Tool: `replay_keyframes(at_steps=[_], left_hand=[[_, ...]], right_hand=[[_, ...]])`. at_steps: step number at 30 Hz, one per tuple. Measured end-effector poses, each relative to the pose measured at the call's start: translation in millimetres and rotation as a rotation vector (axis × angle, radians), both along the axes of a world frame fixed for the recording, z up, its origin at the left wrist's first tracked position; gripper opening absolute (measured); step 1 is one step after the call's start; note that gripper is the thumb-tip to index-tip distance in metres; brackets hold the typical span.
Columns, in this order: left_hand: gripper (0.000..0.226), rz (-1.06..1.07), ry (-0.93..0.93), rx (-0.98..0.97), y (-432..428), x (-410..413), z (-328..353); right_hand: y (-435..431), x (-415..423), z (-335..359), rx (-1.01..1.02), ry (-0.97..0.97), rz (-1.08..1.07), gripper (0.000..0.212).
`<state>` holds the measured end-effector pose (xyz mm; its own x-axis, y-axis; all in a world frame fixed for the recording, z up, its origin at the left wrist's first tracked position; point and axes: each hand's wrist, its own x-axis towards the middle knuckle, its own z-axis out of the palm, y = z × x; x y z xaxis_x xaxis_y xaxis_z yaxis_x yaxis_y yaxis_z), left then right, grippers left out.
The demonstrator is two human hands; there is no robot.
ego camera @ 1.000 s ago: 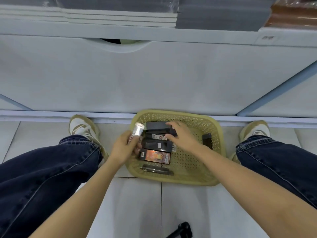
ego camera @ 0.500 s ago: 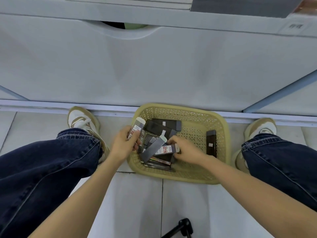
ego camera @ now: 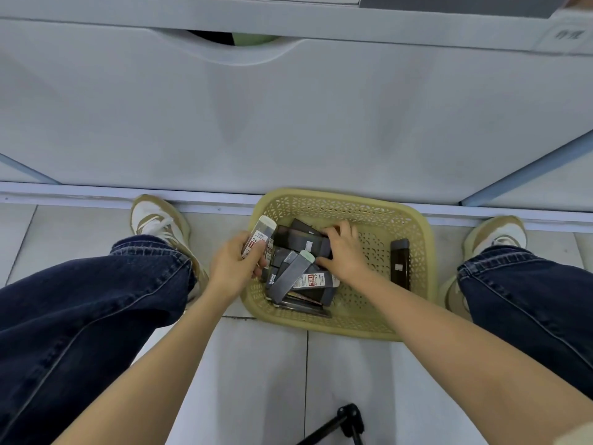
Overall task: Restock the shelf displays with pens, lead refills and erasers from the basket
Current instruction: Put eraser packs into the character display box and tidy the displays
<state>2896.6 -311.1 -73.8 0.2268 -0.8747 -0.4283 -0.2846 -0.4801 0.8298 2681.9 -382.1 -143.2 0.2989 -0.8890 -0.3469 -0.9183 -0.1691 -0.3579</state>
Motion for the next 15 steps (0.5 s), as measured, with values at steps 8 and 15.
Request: replay_keyframes(at_steps=[8, 15], left_hand=[[0.011, -0.027, -0.034, 0.017, -1, -2, 3], [0.016, -0.052, -0.041, -0.042, -9, -10, 18]], right_hand=[[-11, -11, 14, 0.28, -0.079, -0.011, 0.035], [-32, -43, 67, 0.432, -0.284, 0.06, 0.06]])
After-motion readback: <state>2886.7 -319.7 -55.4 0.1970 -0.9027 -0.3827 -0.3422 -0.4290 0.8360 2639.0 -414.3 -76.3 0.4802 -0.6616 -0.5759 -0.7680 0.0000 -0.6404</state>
